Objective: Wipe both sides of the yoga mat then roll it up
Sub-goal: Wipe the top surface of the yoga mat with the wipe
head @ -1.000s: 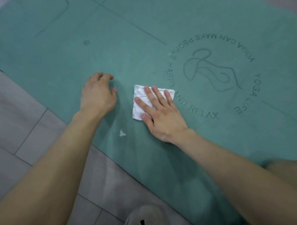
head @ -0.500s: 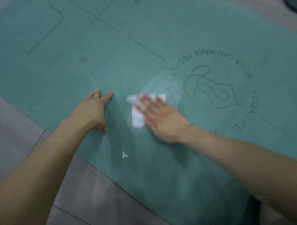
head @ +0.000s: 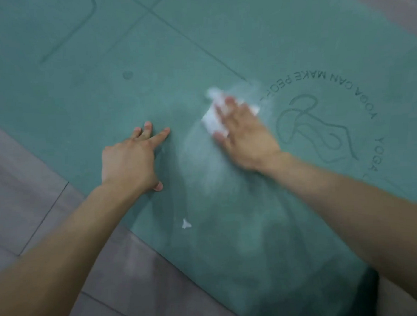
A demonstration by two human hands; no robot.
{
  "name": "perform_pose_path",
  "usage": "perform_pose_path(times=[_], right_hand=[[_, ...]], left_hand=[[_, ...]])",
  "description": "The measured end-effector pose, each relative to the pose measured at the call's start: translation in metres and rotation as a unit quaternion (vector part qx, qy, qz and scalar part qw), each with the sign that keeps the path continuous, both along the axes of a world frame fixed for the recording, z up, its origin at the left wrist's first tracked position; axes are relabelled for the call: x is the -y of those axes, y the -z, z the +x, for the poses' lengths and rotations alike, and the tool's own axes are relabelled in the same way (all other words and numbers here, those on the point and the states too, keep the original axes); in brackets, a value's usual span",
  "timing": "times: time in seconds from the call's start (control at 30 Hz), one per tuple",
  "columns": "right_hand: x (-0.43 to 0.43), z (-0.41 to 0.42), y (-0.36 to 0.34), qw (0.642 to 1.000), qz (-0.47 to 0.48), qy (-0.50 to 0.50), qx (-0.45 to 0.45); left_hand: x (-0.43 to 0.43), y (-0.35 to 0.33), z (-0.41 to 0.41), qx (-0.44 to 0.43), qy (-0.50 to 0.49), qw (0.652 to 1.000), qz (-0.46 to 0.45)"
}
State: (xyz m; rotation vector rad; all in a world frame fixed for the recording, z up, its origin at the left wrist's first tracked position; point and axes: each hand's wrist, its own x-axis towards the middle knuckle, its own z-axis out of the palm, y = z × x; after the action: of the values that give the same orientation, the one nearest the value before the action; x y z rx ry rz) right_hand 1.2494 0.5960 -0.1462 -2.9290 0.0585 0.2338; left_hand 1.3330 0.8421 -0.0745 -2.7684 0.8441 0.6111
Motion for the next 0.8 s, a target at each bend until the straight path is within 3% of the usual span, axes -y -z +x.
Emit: perform_pose_path(times=[0.07,0.13,0.23,0.3,0.37,0.43,0.53,0.63,0.73,0.8], right_hand=[[0.040,0.028,-0.004,0.991,-0.008,0.135,-0.022],[0.032,0.030,-0.001,0.987,-0.007,0.160,-0.009],[-0.047,-0.014,-0.001,1.000,0.015,-0.018,0.021],[-0.099,-0.059,-0.002,0.984,0.033,-0.175,0.002],[-0.105,-0.079,-0.003,0.968,0.036,-0.250,-0.010],[-0.071,-0.062,0.000,0.983,0.021,-0.180,-0.009],[0.010,-0.027,-0.003,0.995,-0.007,0.095,-0.021],[0.009,-0.034,-0.001,0.987,-0.010,0.161,-0.024],[-0.081,-0.080,-0.001,1.000,0.015,-0.021,0.007],[-0.127,-0.114,0.001,0.987,0.037,-0.157,-0.002]], left_hand=[[0.001,-0.001,0.000,0.001,0.003,1.000,-0.001],[0.003,-0.002,0.000,0.002,0.000,1.000,0.003],[0.004,-0.007,-0.002,0.004,-0.006,1.000,-0.002],[0.003,-0.008,-0.003,0.009,-0.009,1.000,-0.016],[0.000,-0.007,-0.004,0.004,-0.020,0.999,-0.030],[-0.002,-0.006,-0.006,-0.006,-0.040,0.999,-0.032],[-0.002,-0.003,-0.008,-0.015,-0.059,0.998,-0.025],[0.003,-0.004,-0.010,-0.011,-0.068,0.997,-0.018],[0.002,-0.003,-0.012,-0.014,-0.078,0.997,-0.017],[0.000,-0.001,-0.013,-0.017,-0.071,0.997,-0.016]])
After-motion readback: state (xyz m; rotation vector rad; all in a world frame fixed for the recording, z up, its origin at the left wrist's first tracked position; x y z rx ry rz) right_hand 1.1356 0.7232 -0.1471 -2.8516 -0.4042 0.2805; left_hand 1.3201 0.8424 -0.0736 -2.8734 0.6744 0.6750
